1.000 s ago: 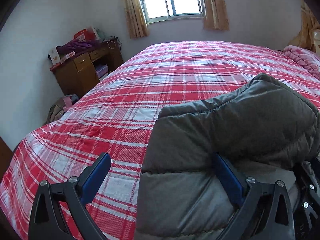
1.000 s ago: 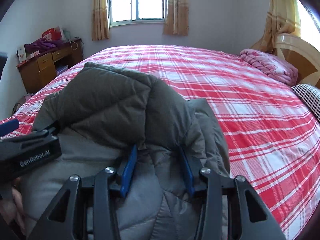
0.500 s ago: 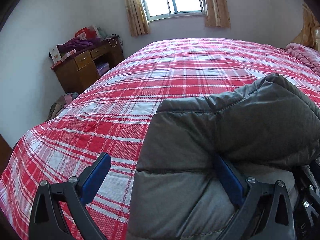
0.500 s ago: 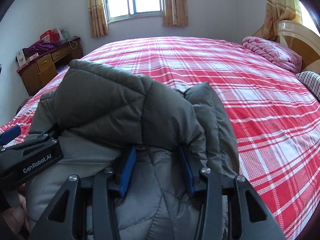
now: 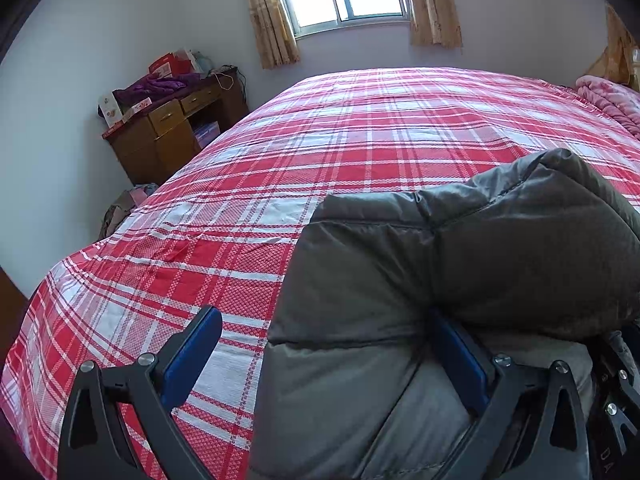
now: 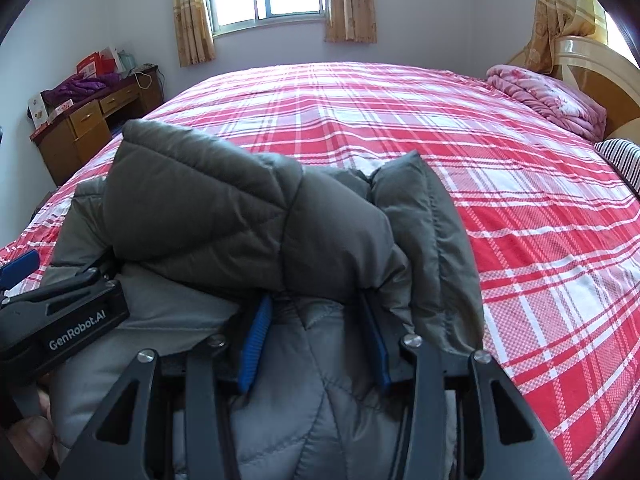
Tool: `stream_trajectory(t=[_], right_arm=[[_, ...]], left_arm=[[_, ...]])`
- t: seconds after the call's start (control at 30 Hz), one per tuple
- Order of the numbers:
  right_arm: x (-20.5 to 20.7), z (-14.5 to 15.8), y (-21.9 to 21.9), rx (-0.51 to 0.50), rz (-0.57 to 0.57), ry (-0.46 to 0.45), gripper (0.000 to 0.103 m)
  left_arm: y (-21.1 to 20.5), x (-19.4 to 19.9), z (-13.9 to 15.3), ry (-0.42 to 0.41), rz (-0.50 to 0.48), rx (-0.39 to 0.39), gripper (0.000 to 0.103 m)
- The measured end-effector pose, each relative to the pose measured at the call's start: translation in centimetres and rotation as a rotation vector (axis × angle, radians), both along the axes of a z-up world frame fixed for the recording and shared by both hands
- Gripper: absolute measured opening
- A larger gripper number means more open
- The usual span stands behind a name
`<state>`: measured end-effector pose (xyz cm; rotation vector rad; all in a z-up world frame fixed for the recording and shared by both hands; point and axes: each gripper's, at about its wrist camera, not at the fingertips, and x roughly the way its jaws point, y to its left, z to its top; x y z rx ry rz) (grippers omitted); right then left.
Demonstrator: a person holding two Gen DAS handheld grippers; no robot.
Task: Fold large clothes
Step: 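Press the folded jacket bundle flat with both grippers, then grasp the grey jacket bundle with the right gripper while the left gripper grasps it too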
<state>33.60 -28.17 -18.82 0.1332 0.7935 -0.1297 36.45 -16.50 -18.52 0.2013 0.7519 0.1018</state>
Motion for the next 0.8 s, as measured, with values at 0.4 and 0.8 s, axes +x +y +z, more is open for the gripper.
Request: stream_trajectory(t=[0.4, 0.8], right_arm=[[0.29, -0.11, 0.25, -0.008, -0.004, 0.011, 0.047], [0.58, -0.24, 0.47, -0.006, -0.003, 0.022, 0.049]], left_arm=[[0.05, 0.1, -0.15, 0.007, -0.001, 0.001, 0.102], [0.53, 0.42, -0.32, 0.04, -0.01, -0.025, 0.102]])
